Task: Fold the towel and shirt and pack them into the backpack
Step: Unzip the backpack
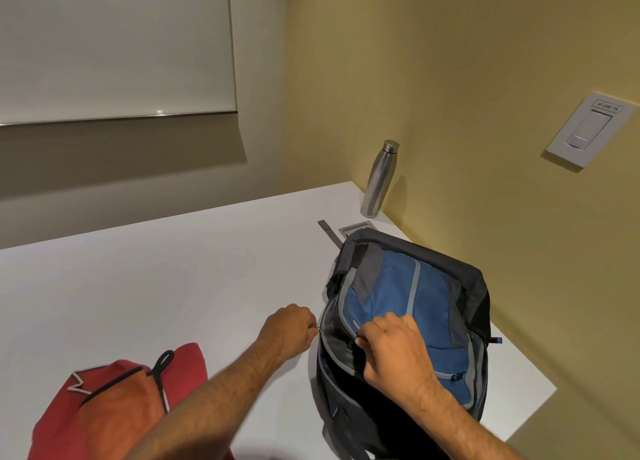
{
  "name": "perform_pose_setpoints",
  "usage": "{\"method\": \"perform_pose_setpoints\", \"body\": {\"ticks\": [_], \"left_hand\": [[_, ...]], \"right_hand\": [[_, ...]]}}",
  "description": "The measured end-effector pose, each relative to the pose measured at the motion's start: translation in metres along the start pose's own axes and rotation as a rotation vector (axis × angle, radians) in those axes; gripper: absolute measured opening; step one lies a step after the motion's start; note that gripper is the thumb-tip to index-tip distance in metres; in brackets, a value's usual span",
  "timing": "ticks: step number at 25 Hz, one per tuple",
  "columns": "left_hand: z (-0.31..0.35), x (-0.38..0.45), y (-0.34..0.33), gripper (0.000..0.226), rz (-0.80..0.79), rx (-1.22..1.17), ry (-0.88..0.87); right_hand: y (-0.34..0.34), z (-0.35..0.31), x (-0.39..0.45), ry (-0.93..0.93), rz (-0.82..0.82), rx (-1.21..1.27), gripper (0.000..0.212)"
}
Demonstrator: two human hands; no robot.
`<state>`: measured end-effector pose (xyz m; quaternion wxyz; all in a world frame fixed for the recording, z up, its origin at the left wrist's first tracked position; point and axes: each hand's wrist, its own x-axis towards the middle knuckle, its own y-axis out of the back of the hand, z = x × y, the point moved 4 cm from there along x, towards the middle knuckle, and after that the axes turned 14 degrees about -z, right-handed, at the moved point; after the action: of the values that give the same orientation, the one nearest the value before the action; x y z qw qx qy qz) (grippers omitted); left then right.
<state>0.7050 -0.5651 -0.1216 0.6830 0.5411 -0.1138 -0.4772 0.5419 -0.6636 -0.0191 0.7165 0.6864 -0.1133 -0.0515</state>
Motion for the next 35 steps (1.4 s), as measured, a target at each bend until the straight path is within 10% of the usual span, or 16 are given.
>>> {"method": "perform_pose_setpoints", "body": {"ticks": [25, 35], "left_hand": [[0.025, 0.109, 0.032, 0.021, 0.021, 0.467, 0.059], [0.016, 0.106, 0.022, 0.021, 0.038, 0.277, 0.079]], "right_hand": [[0.02, 0.027, -0.004, 0.056, 0.103, 0.1, 0.014], [0.012, 0.022, -0.007, 0.041, 0.034, 0.08, 0.017]]}}
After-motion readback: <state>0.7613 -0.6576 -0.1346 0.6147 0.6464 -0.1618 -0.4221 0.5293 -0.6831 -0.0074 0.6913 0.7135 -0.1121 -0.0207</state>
